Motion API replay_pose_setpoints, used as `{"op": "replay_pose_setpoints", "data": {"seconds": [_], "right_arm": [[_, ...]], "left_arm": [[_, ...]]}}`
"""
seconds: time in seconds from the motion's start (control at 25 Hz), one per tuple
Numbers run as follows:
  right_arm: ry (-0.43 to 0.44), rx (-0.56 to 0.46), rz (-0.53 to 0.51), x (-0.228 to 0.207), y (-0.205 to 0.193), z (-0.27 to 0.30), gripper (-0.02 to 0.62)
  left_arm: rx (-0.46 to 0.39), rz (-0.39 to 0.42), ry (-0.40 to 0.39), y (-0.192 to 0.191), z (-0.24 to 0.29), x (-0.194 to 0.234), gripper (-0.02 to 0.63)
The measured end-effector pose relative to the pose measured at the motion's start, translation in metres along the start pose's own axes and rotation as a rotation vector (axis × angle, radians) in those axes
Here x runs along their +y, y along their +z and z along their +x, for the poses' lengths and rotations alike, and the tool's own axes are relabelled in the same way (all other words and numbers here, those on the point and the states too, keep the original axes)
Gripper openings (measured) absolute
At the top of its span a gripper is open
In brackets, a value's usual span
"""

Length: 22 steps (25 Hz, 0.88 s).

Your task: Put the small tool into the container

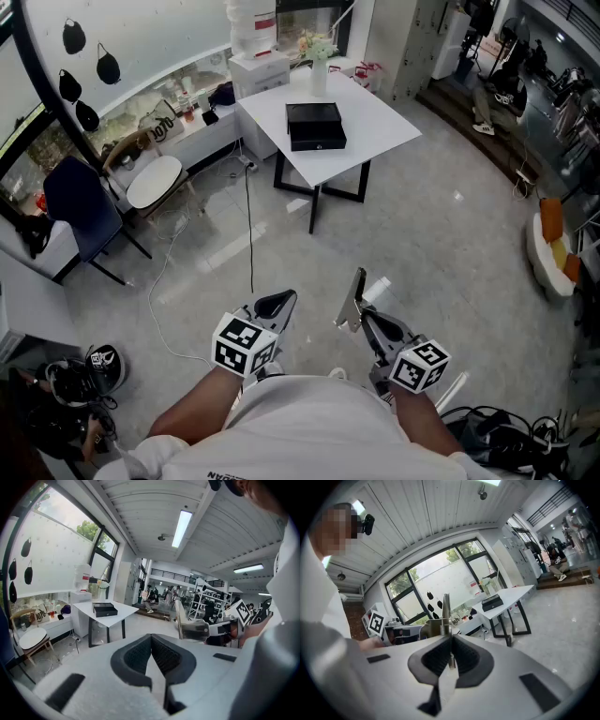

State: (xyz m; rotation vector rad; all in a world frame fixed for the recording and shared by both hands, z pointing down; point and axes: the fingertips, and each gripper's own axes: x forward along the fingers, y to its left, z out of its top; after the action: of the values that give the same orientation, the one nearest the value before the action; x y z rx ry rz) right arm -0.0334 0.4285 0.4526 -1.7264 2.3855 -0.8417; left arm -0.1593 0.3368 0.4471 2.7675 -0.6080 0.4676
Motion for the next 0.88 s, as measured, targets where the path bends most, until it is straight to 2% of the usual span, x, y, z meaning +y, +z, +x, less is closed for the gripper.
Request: {"op": "replay_pose_setpoints", "data": {"seconds": [0.44, 0.64, 0.88], "right_arm": [[-0.003, -0.010, -0.002, 0.003, 0.000, 0.005, 0.011], [0.027, -0.044, 0.093, 0.011, -0.001, 0.008, 0.012], [-0.010, -0.018, 0.118, 0.015, -0.013, 0.023, 0.012]], "left_arm": [[0.007, 0.003, -0.013, -0.004, 0.000, 0.003, 0.009], [0.016, -0.002, -0.033, -0.008, -0.004, 0.009, 0.009], [0.019, -0.030, -0.055, -0.013, -0.013, 0.027, 0.009]]}}
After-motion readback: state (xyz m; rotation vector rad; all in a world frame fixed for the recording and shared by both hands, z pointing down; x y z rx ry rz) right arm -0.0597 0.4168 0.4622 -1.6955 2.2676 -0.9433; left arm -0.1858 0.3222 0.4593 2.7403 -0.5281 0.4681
